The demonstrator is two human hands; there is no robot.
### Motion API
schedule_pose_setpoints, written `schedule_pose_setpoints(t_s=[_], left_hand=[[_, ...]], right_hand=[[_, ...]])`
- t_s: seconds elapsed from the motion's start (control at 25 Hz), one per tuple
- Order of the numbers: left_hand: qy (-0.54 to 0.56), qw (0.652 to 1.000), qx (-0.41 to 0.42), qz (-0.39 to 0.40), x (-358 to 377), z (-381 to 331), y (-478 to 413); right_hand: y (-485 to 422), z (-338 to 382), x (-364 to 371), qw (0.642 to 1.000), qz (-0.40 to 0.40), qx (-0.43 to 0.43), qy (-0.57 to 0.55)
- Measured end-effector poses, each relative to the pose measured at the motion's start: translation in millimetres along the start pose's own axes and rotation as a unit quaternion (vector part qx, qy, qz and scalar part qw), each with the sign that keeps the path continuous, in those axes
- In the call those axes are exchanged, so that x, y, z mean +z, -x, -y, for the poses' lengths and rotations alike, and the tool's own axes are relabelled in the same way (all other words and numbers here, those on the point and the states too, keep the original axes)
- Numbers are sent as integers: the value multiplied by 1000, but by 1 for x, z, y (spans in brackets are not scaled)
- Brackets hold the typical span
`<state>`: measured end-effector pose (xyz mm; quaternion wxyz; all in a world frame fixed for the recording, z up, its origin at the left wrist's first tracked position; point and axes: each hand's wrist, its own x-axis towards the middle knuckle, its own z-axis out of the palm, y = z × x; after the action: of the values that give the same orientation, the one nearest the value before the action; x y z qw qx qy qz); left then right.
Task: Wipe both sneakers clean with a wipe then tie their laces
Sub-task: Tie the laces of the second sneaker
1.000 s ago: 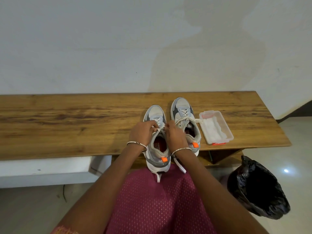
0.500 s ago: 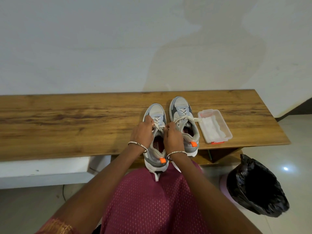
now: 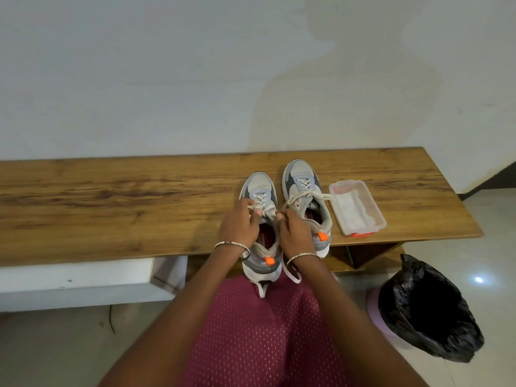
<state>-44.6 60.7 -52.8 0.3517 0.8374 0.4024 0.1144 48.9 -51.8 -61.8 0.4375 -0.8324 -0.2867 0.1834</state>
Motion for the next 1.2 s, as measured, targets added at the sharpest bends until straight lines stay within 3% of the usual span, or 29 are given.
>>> schedule_pose_setpoints(t_s=[0.16,0.32,0.4,0.52,0.6,0.92,1.2], left_hand=[[-9,998,-40,38,11,-3,5],[-33,998,-25,50,12,-8,1],[-22,998,-28,56,10,-3,-2],[17,998,-27,58,9,6,-3],[27,997,-27,63,9,8,-3],[31,998,-25,52,9,9,-2],[-3,997,-27,69,10,11,-3]], right_hand=[[16,-11,-7,997,29,62,48],[11,-2,-23,986,60,133,86],[3,5,-33,973,81,214,-4],[-4,30,-46,885,105,345,-296],[-10,50,-60,855,122,339,-372],[-16,120,-84,886,166,231,-366],[-13,122,-75,895,156,175,-379]])
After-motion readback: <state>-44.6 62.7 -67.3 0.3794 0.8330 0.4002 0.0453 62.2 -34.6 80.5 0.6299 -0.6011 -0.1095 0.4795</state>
